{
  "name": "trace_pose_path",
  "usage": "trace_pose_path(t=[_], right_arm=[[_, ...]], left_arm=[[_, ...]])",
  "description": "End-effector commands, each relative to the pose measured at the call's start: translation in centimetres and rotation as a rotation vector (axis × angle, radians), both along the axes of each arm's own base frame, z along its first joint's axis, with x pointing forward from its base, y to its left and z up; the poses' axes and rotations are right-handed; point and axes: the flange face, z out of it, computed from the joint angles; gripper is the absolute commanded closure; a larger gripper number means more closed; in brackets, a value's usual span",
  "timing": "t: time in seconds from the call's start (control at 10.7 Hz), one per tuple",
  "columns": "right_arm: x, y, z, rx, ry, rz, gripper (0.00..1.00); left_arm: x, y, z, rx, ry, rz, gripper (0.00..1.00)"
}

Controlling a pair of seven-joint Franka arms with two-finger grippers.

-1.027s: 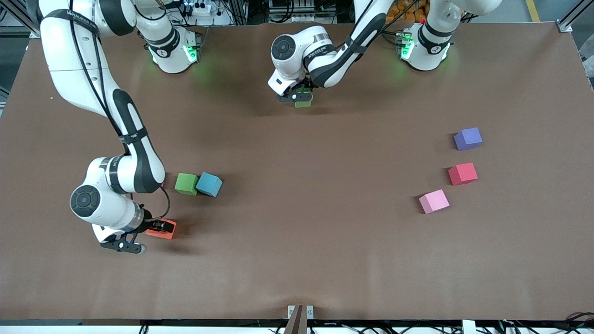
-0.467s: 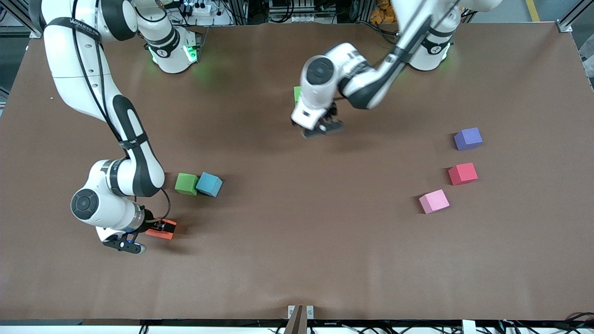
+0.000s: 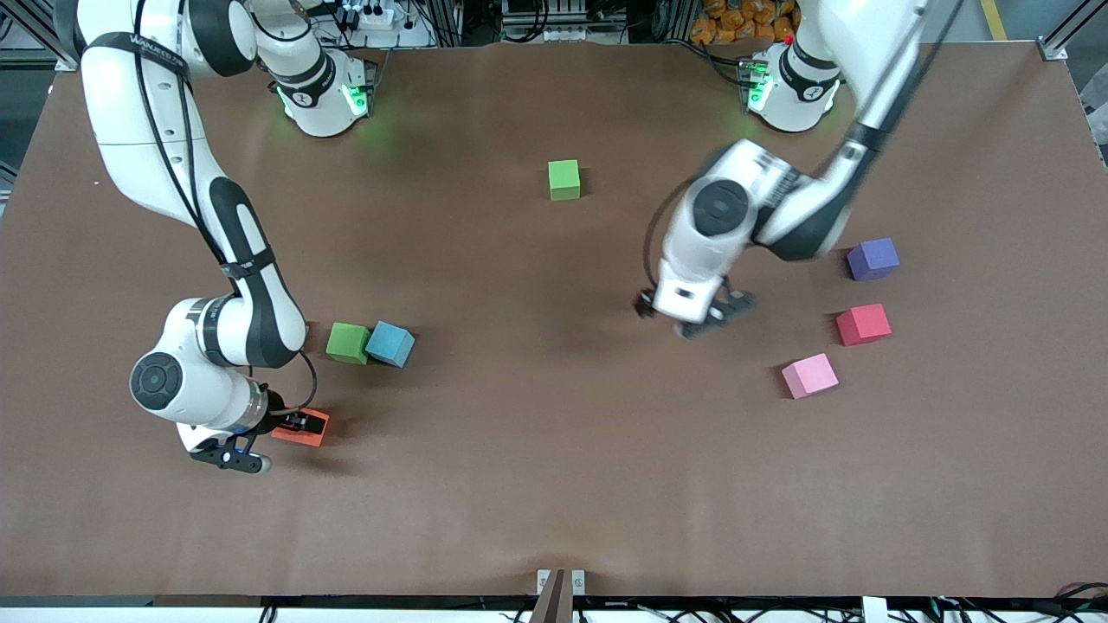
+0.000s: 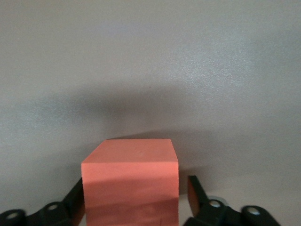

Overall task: Arrange blocks into number 1
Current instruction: 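Grasp the orange cube with the right gripper while the left gripper returns, then lift the orange cube with the right gripper while the left gripper grasps pink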

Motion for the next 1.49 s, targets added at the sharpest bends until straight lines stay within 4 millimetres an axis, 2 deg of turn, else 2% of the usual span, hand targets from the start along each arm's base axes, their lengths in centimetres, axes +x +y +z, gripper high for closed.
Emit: trace_pose_path(t=[0.0, 0.19, 0.37, 0.47, 0.56, 0.65, 0.75, 0.84, 0.93, 1.03, 1.21, 1.4], right_arm=[[0.5, 0.2, 0.2, 0.013, -0.002, 0.011, 0.32], [0.5, 0.1, 0.1, 0.012, -0.001, 0.010, 0.37], [0.6, 0.1, 0.7, 0.013, -0.009, 0.013, 0.38], [0.7, 0.2, 2.2, 0.013, -0.024, 0.016, 0.38], [0.8, 0.6, 4.7, 0.014, -0.043, 0.025, 0.38], [0.8, 1.2, 7.8, 0.005, -0.075, 0.040, 0.38], [0.3, 2.5, 11.1, 0.003, -0.084, 0.059, 0.38], [-0.6, 4.9, 14.4, 0.008, -0.072, 0.082, 0.37], [-1.9, 7.8, 16.8, 0.015, -0.044, 0.090, 0.37], [-3.2, 10.9, 18.2, 0.024, -0.035, 0.043, 0.37], [-6.5, 17.8, 19.4, 0.036, -0.024, 0.026, 0.37], [-10.1, 24.8, 18.5, 0.039, -0.003, 0.001, 0.37]], left_arm=[[3.9, 5.9, -0.8, 0.006, 0.015, 0.002, 0.00], [6.5, 12.8, -1.3, 0.006, 0.019, 0.008, 0.00], [7.8, 18.5, -1.3, 0.020, 0.014, -0.014, 0.00], [7.9, 20.8, -1.8, 0.020, 0.025, -0.037, 0.00], [8.1, 23.6, -2.2, 0.015, 0.035, -0.070, 0.00], [8.2, 25.1, -2.6, 0.011, 0.043, -0.097, 0.00], [8.1, 25.1, -3.5, 0.008, 0.057, -0.110, 0.00], [8.2, 25.3, -4.5, 0.034, 0.065, -0.135, 0.00], [8.1, 25.2, -5.5, 0.055, 0.073, -0.160, 0.00], [8.1, 25.0, -6.2, 0.054, 0.082, -0.165, 0.00], [8.5, 24.5, -6.8, 0.042, 0.073, -0.160, 0.00], [9.2, 24.4, -7.1, 0.028, 0.064, -0.153, 0.00]])
